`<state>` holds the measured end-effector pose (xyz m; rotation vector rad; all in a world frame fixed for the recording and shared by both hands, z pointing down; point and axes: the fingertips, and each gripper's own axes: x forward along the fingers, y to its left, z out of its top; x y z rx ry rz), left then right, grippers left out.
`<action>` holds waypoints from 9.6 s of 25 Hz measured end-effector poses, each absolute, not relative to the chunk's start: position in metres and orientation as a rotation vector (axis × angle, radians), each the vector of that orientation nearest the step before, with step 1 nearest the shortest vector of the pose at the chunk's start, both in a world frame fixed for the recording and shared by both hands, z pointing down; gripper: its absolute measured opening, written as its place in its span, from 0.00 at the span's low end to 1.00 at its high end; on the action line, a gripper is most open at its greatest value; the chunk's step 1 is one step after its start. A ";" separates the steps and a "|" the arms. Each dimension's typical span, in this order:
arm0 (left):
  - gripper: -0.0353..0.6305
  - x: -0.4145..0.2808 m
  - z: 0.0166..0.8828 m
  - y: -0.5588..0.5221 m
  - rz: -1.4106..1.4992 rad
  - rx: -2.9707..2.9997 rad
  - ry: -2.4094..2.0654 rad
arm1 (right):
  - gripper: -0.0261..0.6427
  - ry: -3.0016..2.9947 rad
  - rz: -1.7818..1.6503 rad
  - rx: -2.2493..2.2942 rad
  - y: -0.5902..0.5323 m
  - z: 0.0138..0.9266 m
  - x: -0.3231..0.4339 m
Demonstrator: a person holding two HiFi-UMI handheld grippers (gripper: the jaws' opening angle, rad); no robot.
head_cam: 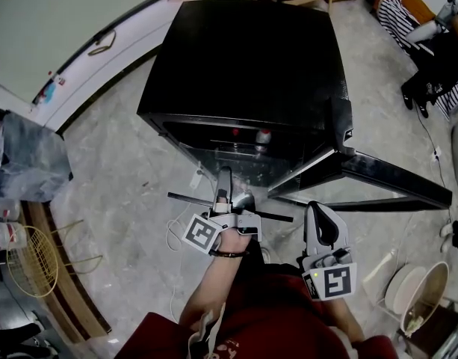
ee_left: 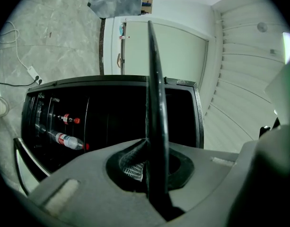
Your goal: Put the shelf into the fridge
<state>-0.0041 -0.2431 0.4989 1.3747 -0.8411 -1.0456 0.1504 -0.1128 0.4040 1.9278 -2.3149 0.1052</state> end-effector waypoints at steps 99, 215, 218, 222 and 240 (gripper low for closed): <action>0.53 0.024 0.473 -0.238 -0.432 2.296 -1.390 | 0.04 -2.398 0.125 1.837 -0.054 0.412 0.132; 0.53 -0.150 0.388 -0.056 0.200 2.544 -1.877 | 0.04 -2.422 -0.067 1.890 -0.051 0.360 0.078; 0.53 -0.184 0.374 -0.057 0.152 2.519 -1.880 | 0.04 -2.438 -0.093 1.887 -0.050 0.345 0.052; 0.53 -0.221 0.354 -0.057 0.115 2.508 -1.894 | 0.04 -2.470 -0.137 1.874 -0.048 0.326 0.022; 0.47 -0.254 0.322 -0.046 0.023 2.558 -1.933 | 0.04 -2.478 -0.223 1.880 -0.048 0.302 -0.015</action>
